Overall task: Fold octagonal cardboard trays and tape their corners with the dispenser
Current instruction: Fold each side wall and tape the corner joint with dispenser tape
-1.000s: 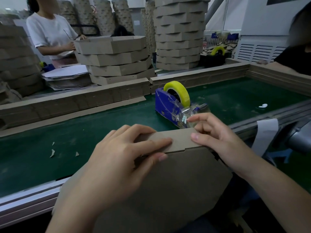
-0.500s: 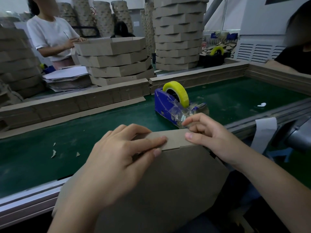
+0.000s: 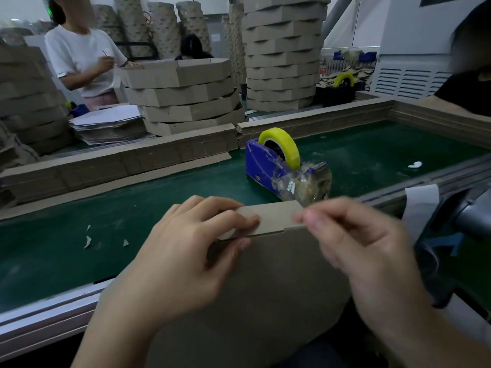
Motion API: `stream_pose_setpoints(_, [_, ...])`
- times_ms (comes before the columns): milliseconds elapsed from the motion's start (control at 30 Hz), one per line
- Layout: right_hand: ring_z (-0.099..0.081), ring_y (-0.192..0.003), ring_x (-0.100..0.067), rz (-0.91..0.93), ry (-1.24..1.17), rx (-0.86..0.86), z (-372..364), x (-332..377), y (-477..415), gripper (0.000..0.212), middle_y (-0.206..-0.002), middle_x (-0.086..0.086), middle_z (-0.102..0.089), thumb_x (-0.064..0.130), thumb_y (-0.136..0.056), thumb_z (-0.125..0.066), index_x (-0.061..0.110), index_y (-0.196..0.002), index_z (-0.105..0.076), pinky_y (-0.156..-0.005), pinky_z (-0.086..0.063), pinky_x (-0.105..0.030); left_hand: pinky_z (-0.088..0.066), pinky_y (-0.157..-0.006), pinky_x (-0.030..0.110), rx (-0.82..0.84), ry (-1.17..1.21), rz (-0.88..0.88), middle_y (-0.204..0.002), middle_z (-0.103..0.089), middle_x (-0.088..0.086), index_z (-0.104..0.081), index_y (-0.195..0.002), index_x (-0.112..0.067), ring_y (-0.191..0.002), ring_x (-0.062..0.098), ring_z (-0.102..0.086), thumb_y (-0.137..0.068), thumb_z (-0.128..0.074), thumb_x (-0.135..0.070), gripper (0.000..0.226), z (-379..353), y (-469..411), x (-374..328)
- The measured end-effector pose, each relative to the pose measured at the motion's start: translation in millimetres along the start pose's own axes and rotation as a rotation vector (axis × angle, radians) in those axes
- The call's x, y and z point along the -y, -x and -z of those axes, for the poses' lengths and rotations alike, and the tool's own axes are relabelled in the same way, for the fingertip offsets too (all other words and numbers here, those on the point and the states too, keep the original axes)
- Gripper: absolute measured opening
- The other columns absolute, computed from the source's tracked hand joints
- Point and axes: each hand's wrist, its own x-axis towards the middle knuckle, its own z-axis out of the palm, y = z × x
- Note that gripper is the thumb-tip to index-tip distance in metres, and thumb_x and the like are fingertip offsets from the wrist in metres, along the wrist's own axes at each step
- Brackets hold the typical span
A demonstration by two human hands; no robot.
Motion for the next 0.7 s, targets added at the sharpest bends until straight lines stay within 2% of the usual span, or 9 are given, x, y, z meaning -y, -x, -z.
stream_pose_setpoints(67, [-0.041,-0.04,0.003,-0.12,-0.107,-0.02,-21,-5,15,0.025,-0.043,0.01,-0.049,0.042,-0.07,-0.068,0.02,-0.078,-0.077,-0.042,-0.03,-0.006,-0.05,-0.079,0.046,0.021,0.011,-0.01,-0.117,-0.063,-0.011,-0.07,-0.11,-0.029,-0.102,0.019,-0.06,-0.088,-0.046,-0.04,0.035,1,0,0])
stream_pose_setpoints(167, [-0.031,-0.034,-0.002,-0.312,-0.184,-0.127,-41,-19,23,0.026,-0.036,0.004,-0.039,0.042,-0.063,-0.085,0.019,-0.07,-0.077,-0.039,-0.025,-0.01,-0.05,-0.078,0.046,0.03,0.005,-0.012,-0.119,-0.062,-0.011,-0.069,-0.111,-0.029,-0.103,0.018,-0.06,-0.087,-0.047,-0.039,0.034,1,1,-2])
stream_pose_setpoints(233, [-0.028,-0.033,-0.004,-0.397,-0.224,-0.222,-48,-24,23,0.033,-0.035,0.002,-0.035,0.048,-0.055,-0.077,0.017,-0.066,-0.077,-0.037,-0.022,-0.011,-0.05,-0.078,0.046,0.029,0.003,-0.016,-0.119,-0.062,-0.011,-0.069,-0.112,-0.029,-0.104,0.018,-0.059,-0.087,-0.047,-0.039,0.035,1,2,-4])
stream_pose_setpoints(300, [-0.026,-0.032,-0.005,-0.428,-0.255,-0.297,-52,-25,24,0.037,-0.034,0.001,-0.033,0.051,-0.052,-0.071,0.016,-0.063,-0.076,-0.036,-0.021,-0.012,-0.05,-0.079,0.045,0.029,-0.001,-0.021,-0.12,-0.062,-0.011,-0.069,-0.113,-0.03,-0.105,0.018,-0.059,-0.087,-0.048,-0.039,0.035,1,2,-4])
stream_pose_setpoints(500, [-0.025,-0.03,-0.006,-0.49,-0.27,-0.377,-55,-23,23,0.04,-0.032,-0.001,-0.033,0.05,-0.048,-0.072,0.012,-0.059,-0.075,-0.034,-0.021,-0.012,-0.049,-0.08,0.043,0.027,0.012,-0.024,-0.119,-0.062,-0.013,-0.064,-0.108,-0.031,-0.104,0.017,-0.059,-0.086,-0.048,-0.042,0.03,0,3,-8])
stream_pose_setpoints(600, [-0.025,-0.029,-0.006,-0.51,-0.257,-0.352,-54,-24,24,0.041,-0.032,0.0,-0.032,0.052,-0.048,-0.072,0.012,-0.059,-0.074,-0.034,-0.021,-0.013,-0.044,-0.08,0.038,0.024,0.057,0.004,-0.113,-0.059,-0.018,-0.047,-0.106,-0.038,-0.101,0.015,-0.057,-0.086,-0.047,-0.045,0.022,2,3,-8])
stream_pose_setpoints(700, [-0.026,-0.029,-0.006,-0.498,-0.231,-0.271,-51,-26,26,0.042,-0.031,-0.001,-0.032,0.054,-0.051,-0.07,0.012,-0.06,-0.074,-0.035,-0.021,-0.013,-0.047,-0.081,0.042,0.08,0.02,-0.061,-0.119,-0.057,-0.015,-0.053,-0.114,-0.043,-0.106,0.016,-0.056,-0.09,-0.044,-0.041,0.025,5,5,-6])
